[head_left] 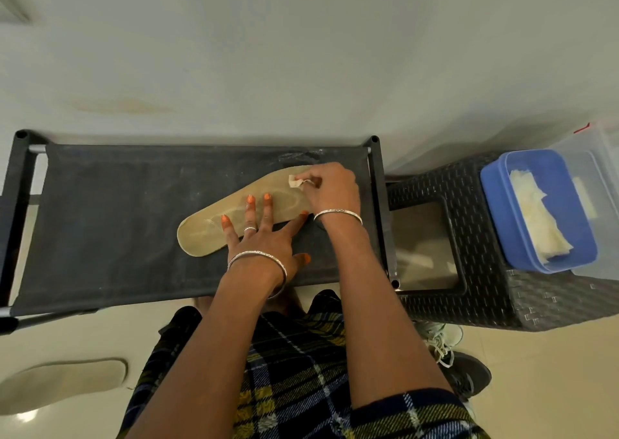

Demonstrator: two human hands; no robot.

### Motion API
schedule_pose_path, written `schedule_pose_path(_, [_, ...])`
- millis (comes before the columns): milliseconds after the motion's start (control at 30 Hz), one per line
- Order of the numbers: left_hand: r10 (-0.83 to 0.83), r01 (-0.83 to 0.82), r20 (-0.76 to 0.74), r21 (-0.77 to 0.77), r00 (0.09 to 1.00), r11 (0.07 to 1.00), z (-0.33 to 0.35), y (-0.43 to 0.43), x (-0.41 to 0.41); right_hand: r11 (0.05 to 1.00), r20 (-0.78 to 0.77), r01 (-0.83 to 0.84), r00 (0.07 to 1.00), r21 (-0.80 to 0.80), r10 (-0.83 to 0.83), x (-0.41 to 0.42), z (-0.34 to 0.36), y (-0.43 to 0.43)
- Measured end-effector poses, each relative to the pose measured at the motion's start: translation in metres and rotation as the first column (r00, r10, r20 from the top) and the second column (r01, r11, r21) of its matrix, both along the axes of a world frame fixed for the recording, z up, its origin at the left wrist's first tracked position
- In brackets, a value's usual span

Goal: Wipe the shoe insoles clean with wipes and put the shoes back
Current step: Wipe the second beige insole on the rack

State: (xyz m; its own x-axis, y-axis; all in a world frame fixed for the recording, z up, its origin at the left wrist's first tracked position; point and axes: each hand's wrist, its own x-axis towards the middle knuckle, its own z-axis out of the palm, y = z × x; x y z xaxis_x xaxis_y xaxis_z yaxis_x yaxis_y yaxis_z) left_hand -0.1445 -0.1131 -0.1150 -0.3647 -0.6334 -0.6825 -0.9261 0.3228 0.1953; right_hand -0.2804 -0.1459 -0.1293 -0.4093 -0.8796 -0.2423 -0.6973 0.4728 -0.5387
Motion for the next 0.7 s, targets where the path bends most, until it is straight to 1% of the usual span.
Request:
schedule_pose_path(33, [0.002,-0.002,-0.001,0.0,1.0,1.0,0.0,0.0,0.0,1.0,-0.002,-0.011,1.0,0.007,0.011,0.0,0.0,-0.001])
schedule_pose_path(67, [0.004,-0.004,-0.003,0.002,1.0,1.0,0.001,0.0,0.0,1.0,-0.016,0.02,1.0,0.007,-0.02,-0.003,0.0,-0.001])
schedule_pose_path(167, [0.002,-0.002,-0.003,0.008,1.0,1.0,0.0,-0.001,0.001,0.972,-0.092,0.235,0.967,-0.026,-0.237,-0.02,0.0,0.003])
schedule_pose_path(200, [-0.002,0.002,0.0,0.011,1.0,1.0,0.0,-0.002,0.002,0.961,-0.104,0.275,0.955,-0.034,-0.278,-0.024,-0.001,0.004])
schedule_pose_path(233, [-0.003,0.003,0.001,0.012,1.0,1.0,0.0,-0.002,0.002,0.96,-0.106,0.278,0.954,-0.041,-0.281,-0.024,-0.002,0.004])
schedule_pose_path(267, [-0.002,0.002,0.0,0.014,1.0,1.0,0.0,-0.003,0.002,0.969,-0.097,0.242,0.965,-0.042,-0.245,-0.021,-0.001,0.003])
schedule_pose_path(367, [0.0,0.0,-0.004,0.012,1.0,1.0,0.0,-0.002,0.001,1.0,-0.02,0.016,1.0,-0.014,-0.016,-0.004,0.003,-0.002])
schedule_pose_path(400, [0.0,0.0,-0.004,0.012,1.0,1.0,0.0,-0.002,0.001,1.0,-0.016,-0.023,1.0,-0.006,0.023,0.0,0.003,-0.003])
schedule_pose_path(433, [0.0,0.0,-0.005,0.014,1.0,1.0,0.0,-0.002,0.001,1.0,-0.04,-0.011,0.999,-0.011,0.011,0.001,0.003,-0.003])
schedule_pose_path(533, [0.002,-0.002,-0.009,0.026,1.0,1.0,0.001,-0.003,0.002,0.98,-0.126,0.185,0.973,-0.078,-0.193,-0.009,0.002,-0.001])
schedule_pose_path(567, [0.001,-0.001,-0.008,0.028,1.0,1.0,0.001,-0.003,0.003,0.972,-0.139,0.219,0.963,-0.09,-0.23,-0.013,0.001,-0.001])
schedule_pose_path(633, [0.001,-0.001,-0.009,0.03,1.0,1.0,0.001,-0.003,0.003,0.968,-0.118,0.229,0.963,-0.103,-0.241,-0.014,-0.003,-0.003])
schedule_pose_path(700, [0.004,-0.003,-0.01,0.027,1.0,1.0,0.001,-0.003,0.003,0.98,-0.073,0.167,0.982,-0.104,-0.175,-0.005,-0.005,-0.007])
